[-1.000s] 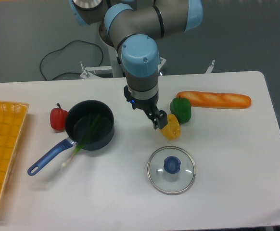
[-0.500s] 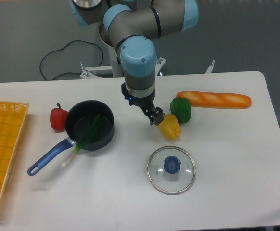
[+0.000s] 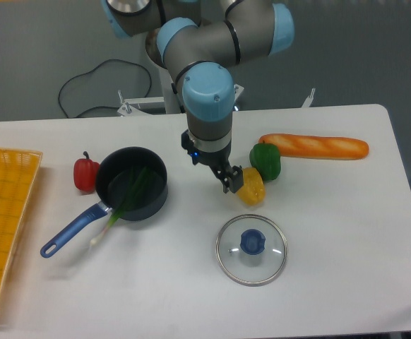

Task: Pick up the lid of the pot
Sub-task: 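Move the gripper over the glass lid and lower onto the blue knob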

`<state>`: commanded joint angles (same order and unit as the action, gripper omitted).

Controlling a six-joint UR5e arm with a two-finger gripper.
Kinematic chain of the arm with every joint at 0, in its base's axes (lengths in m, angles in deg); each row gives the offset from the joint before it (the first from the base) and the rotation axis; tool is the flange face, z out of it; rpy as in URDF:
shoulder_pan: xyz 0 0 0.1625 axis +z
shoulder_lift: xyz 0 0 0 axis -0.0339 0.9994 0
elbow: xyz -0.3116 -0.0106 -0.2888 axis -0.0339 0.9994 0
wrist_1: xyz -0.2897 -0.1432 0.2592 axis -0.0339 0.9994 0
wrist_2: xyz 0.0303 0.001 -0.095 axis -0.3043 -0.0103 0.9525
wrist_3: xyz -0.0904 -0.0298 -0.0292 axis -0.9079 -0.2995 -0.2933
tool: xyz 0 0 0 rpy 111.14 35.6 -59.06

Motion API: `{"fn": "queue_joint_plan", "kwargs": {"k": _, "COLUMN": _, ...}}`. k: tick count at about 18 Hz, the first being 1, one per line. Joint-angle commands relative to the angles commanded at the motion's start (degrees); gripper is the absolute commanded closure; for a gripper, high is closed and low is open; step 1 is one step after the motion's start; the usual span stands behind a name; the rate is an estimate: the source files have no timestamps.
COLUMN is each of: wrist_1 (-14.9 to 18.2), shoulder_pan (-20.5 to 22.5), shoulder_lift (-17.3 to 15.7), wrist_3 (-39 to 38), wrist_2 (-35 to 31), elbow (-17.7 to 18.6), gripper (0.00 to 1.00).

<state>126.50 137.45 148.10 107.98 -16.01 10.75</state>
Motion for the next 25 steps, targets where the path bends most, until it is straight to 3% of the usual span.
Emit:
{"fn": "queue_joint_plan", "kwargs": {"k": 8, "wrist_1": -0.18, "shoulder_pan": 2.37, "shoulder_lift": 7.03, "wrist_3": 0.62, "wrist_2": 0.00, "elbow": -5.89, "gripper": 0.00}}
{"fn": "queue_joint_plan", "kwargs": {"k": 16, "wrist_1": -0.88, "shoulder_pan": 4.04, "shoulder_lift": 12.13, "wrist_3": 3.24, "wrist_2": -0.09, "elbow": -9.23, "gripper": 0.00}}
{"fn": "queue_joint_plan", "kwargs": {"k": 25, "wrist_1": -2.81, "shoulder_pan": 4.13, "shoulder_lift": 14.95, "wrist_3": 28.62, "wrist_2": -0.53, "elbow": -9.50, "gripper": 0.02}}
